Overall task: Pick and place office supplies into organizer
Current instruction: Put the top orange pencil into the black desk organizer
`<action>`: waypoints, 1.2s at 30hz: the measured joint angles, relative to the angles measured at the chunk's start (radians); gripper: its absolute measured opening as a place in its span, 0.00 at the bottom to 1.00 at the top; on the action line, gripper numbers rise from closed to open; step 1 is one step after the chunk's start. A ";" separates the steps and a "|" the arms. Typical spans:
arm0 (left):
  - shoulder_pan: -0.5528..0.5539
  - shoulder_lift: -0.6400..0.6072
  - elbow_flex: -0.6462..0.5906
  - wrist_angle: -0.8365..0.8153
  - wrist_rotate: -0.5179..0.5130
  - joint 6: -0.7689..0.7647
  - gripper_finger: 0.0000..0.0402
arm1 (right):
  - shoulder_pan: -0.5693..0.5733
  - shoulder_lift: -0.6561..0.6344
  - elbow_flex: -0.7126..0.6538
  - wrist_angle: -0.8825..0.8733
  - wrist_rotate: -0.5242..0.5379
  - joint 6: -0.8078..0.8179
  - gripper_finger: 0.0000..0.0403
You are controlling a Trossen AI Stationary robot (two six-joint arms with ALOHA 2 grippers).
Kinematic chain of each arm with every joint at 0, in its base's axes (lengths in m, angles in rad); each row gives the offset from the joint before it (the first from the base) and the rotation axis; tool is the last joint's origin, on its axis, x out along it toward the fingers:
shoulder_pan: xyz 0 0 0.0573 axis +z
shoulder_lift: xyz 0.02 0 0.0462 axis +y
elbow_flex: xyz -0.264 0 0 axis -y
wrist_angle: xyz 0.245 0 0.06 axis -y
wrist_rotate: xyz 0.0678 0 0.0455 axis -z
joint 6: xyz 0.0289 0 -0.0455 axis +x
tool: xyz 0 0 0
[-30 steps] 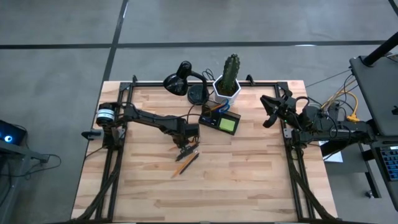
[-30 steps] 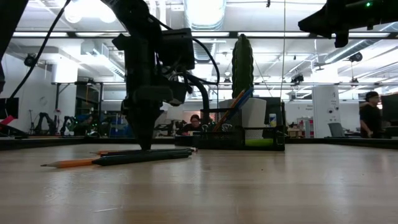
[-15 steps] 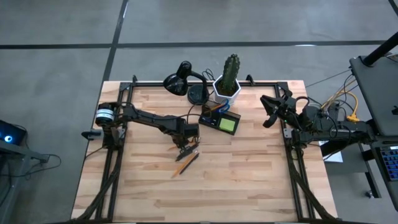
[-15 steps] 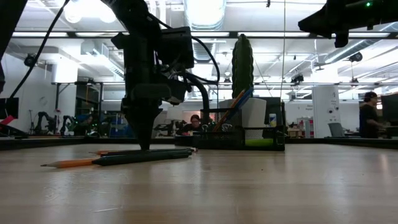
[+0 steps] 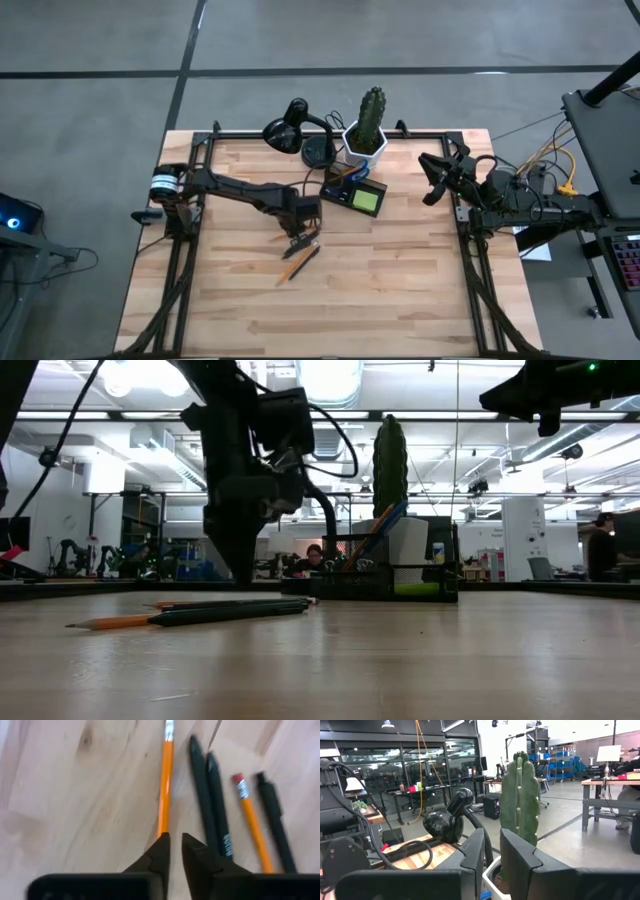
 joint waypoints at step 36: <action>0.000 0.074 0.047 -0.106 -0.028 -0.026 0.41 | 0.000 -0.001 0.000 -0.002 0.000 0.000 0.13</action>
